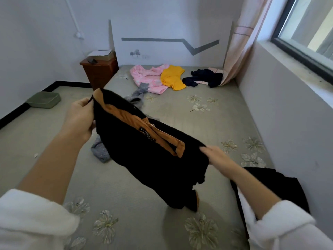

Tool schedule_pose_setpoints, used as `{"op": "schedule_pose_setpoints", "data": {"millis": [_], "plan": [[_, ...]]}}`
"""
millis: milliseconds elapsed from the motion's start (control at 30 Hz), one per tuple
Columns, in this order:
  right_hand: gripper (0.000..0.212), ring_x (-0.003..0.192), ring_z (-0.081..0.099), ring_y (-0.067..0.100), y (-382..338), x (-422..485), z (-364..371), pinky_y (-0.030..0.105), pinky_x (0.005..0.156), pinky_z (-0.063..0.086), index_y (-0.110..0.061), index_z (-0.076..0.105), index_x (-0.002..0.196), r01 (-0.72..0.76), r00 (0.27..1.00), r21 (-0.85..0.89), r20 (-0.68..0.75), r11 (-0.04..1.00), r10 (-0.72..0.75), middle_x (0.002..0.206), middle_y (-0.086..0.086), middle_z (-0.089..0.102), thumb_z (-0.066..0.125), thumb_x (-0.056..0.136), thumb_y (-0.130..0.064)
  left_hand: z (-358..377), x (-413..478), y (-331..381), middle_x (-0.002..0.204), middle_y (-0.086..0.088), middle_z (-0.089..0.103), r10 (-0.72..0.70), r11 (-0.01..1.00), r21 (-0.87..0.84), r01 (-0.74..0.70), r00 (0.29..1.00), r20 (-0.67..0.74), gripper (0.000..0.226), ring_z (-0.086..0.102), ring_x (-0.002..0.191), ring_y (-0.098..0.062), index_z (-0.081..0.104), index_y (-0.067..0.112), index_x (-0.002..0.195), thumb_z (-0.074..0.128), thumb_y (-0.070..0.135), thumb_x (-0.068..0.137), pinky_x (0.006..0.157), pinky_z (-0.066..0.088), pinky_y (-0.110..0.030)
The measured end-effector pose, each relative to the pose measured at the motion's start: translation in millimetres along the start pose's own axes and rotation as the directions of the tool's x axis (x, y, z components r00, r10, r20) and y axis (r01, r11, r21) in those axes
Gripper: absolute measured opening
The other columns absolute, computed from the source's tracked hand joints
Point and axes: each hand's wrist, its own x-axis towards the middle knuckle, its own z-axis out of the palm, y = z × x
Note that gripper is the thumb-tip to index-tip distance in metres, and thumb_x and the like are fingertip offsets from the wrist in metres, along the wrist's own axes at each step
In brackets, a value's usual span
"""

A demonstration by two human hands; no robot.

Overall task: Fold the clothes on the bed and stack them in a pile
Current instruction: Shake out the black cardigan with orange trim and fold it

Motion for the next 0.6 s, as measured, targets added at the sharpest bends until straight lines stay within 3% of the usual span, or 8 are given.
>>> {"op": "schedule_pose_setpoints", "data": {"millis": [67, 133, 200, 267, 367, 433, 533, 600], "plan": [[0.027, 0.061, 0.051, 0.013, -11, -8, -24, 0.03, 0.066, 0.038, -0.01, 0.06, 0.075, 0.012, 1.0, 0.071, 0.003, 0.997, -0.012, 0.066, 0.004, 0.051, 0.046, 0.098, -0.015, -9, -1, -15, 0.048, 0.015, 0.06, -0.044, 0.997, 0.064, 0.046, 0.999, -0.029, 0.024, 0.053, 0.041, 0.001, 0.059, 0.018, 0.082, 0.044, 0.017, 0.101, 0.039, 0.041, -0.013], [0.024, 0.051, 0.05, 0.017, -22, -15, -42, 0.029, 0.056, 0.038, -0.001, 0.062, 0.079, 0.052, 0.998, 0.105, -0.034, 0.993, -0.048, 0.062, 0.009, 0.051, 0.05, 0.096, -0.013, -18, -2, -29, 0.048, 0.013, 0.059, -0.082, 0.991, 0.106, 0.085, 0.996, -0.031, 0.023, 0.052, 0.038, 0.002, 0.059, 0.018, 0.086, 0.043, 0.018, 0.102, 0.037, 0.042, -0.013], [0.03, 0.062, 0.057, 0.025, -34, -22, -57, 0.028, 0.055, 0.042, 0.01, 0.064, 0.095, 0.064, 0.997, 0.201, -0.048, 0.978, -0.055, 0.074, 0.017, 0.06, 0.054, 0.094, -0.018, -26, -2, -38, 0.06, 0.006, 0.06, -0.088, 0.984, 0.155, 0.091, 0.996, -0.029, 0.023, 0.055, 0.039, -0.001, 0.061, 0.021, 0.089, 0.042, 0.02, 0.102, 0.038, 0.045, -0.015], [0.041, 0.074, 0.058, 0.028, -48, -32, -73, 0.029, 0.06, 0.045, 0.004, 0.067, 0.101, 0.104, 0.993, 0.181, 0.029, 0.978, -0.11, 0.086, 0.019, 0.062, 0.067, 0.084, -0.033, -32, -1, -39, 0.068, 0.003, 0.063, -0.051, 0.979, 0.196, 0.058, 0.998, -0.039, 0.023, 0.058, 0.042, -0.003, 0.062, 0.026, 0.089, 0.044, 0.023, 0.102, 0.039, 0.048, -0.016], [0.028, 0.065, 0.068, 0.012, -74, -46, -89, 0.016, 0.053, 0.048, -0.024, 0.07, 0.085, 0.221, 0.966, -0.259, 0.193, 0.94, -0.174, 0.074, -0.004, 0.071, 0.083, 0.067, -0.042, -41, 7, -30, 0.061, 0.006, 0.068, 0.055, 0.968, 0.245, -0.045, 0.998, -0.034, 0.02, 0.06, 0.043, -0.007, 0.065, 0.023, 0.088, 0.048, 0.025, 0.1, 0.039, 0.049, -0.018], [0.026, 0.059, 0.062, 0.004, -79, -39, -94, 0.013, 0.049, 0.042, -0.029, 0.061, 0.075, 0.263, 0.965, -0.592, 0.153, 0.762, -0.214, 0.066, -0.01, 0.065, 0.081, 0.061, -0.037, -43, 16, -28, 0.065, -0.001, 0.066, 0.1, 0.951, 0.3, -0.08, 0.994, -0.052, 0.021, 0.061, 0.047, -0.011, 0.065, 0.02, 0.087, 0.051, 0.032, 0.098, 0.039, 0.049, -0.018], [0.017, 0.073, 0.06, 0.023, -65, -12, -100, 0.031, 0.056, 0.042, -0.02, 0.048, 0.072, 0.105, 0.96, -0.886, -0.029, 0.451, -0.28, 0.068, -0.004, 0.055, 0.065, 0.07, -0.017, -40, 40, -42, 0.081, -0.007, 0.066, 0.038, 0.927, 0.376, -0.001, 0.995, -0.093, 0.027, 0.065, 0.065, -0.021, 0.064, 0.016, 0.092, 0.054, 0.042, 0.095, 0.04, 0.052, -0.022], [0.005, 0.084, 0.06, 0.033, -55, 4, -106, 0.034, 0.064, 0.045, -0.014, 0.053, 0.081, -0.102, 0.947, -0.938, -0.194, 0.332, -0.257, 0.081, 0.008, 0.059, 0.055, 0.078, -0.012, -34, 55, -54, 0.095, -0.01, 0.066, -0.081, 0.925, 0.362, 0.117, 0.99, -0.114, 0.03, 0.066, 0.08, -0.027, 0.061, 0.016, 0.095, 0.054, 0.045, 0.094, 0.047, 0.056, -0.028]]}}
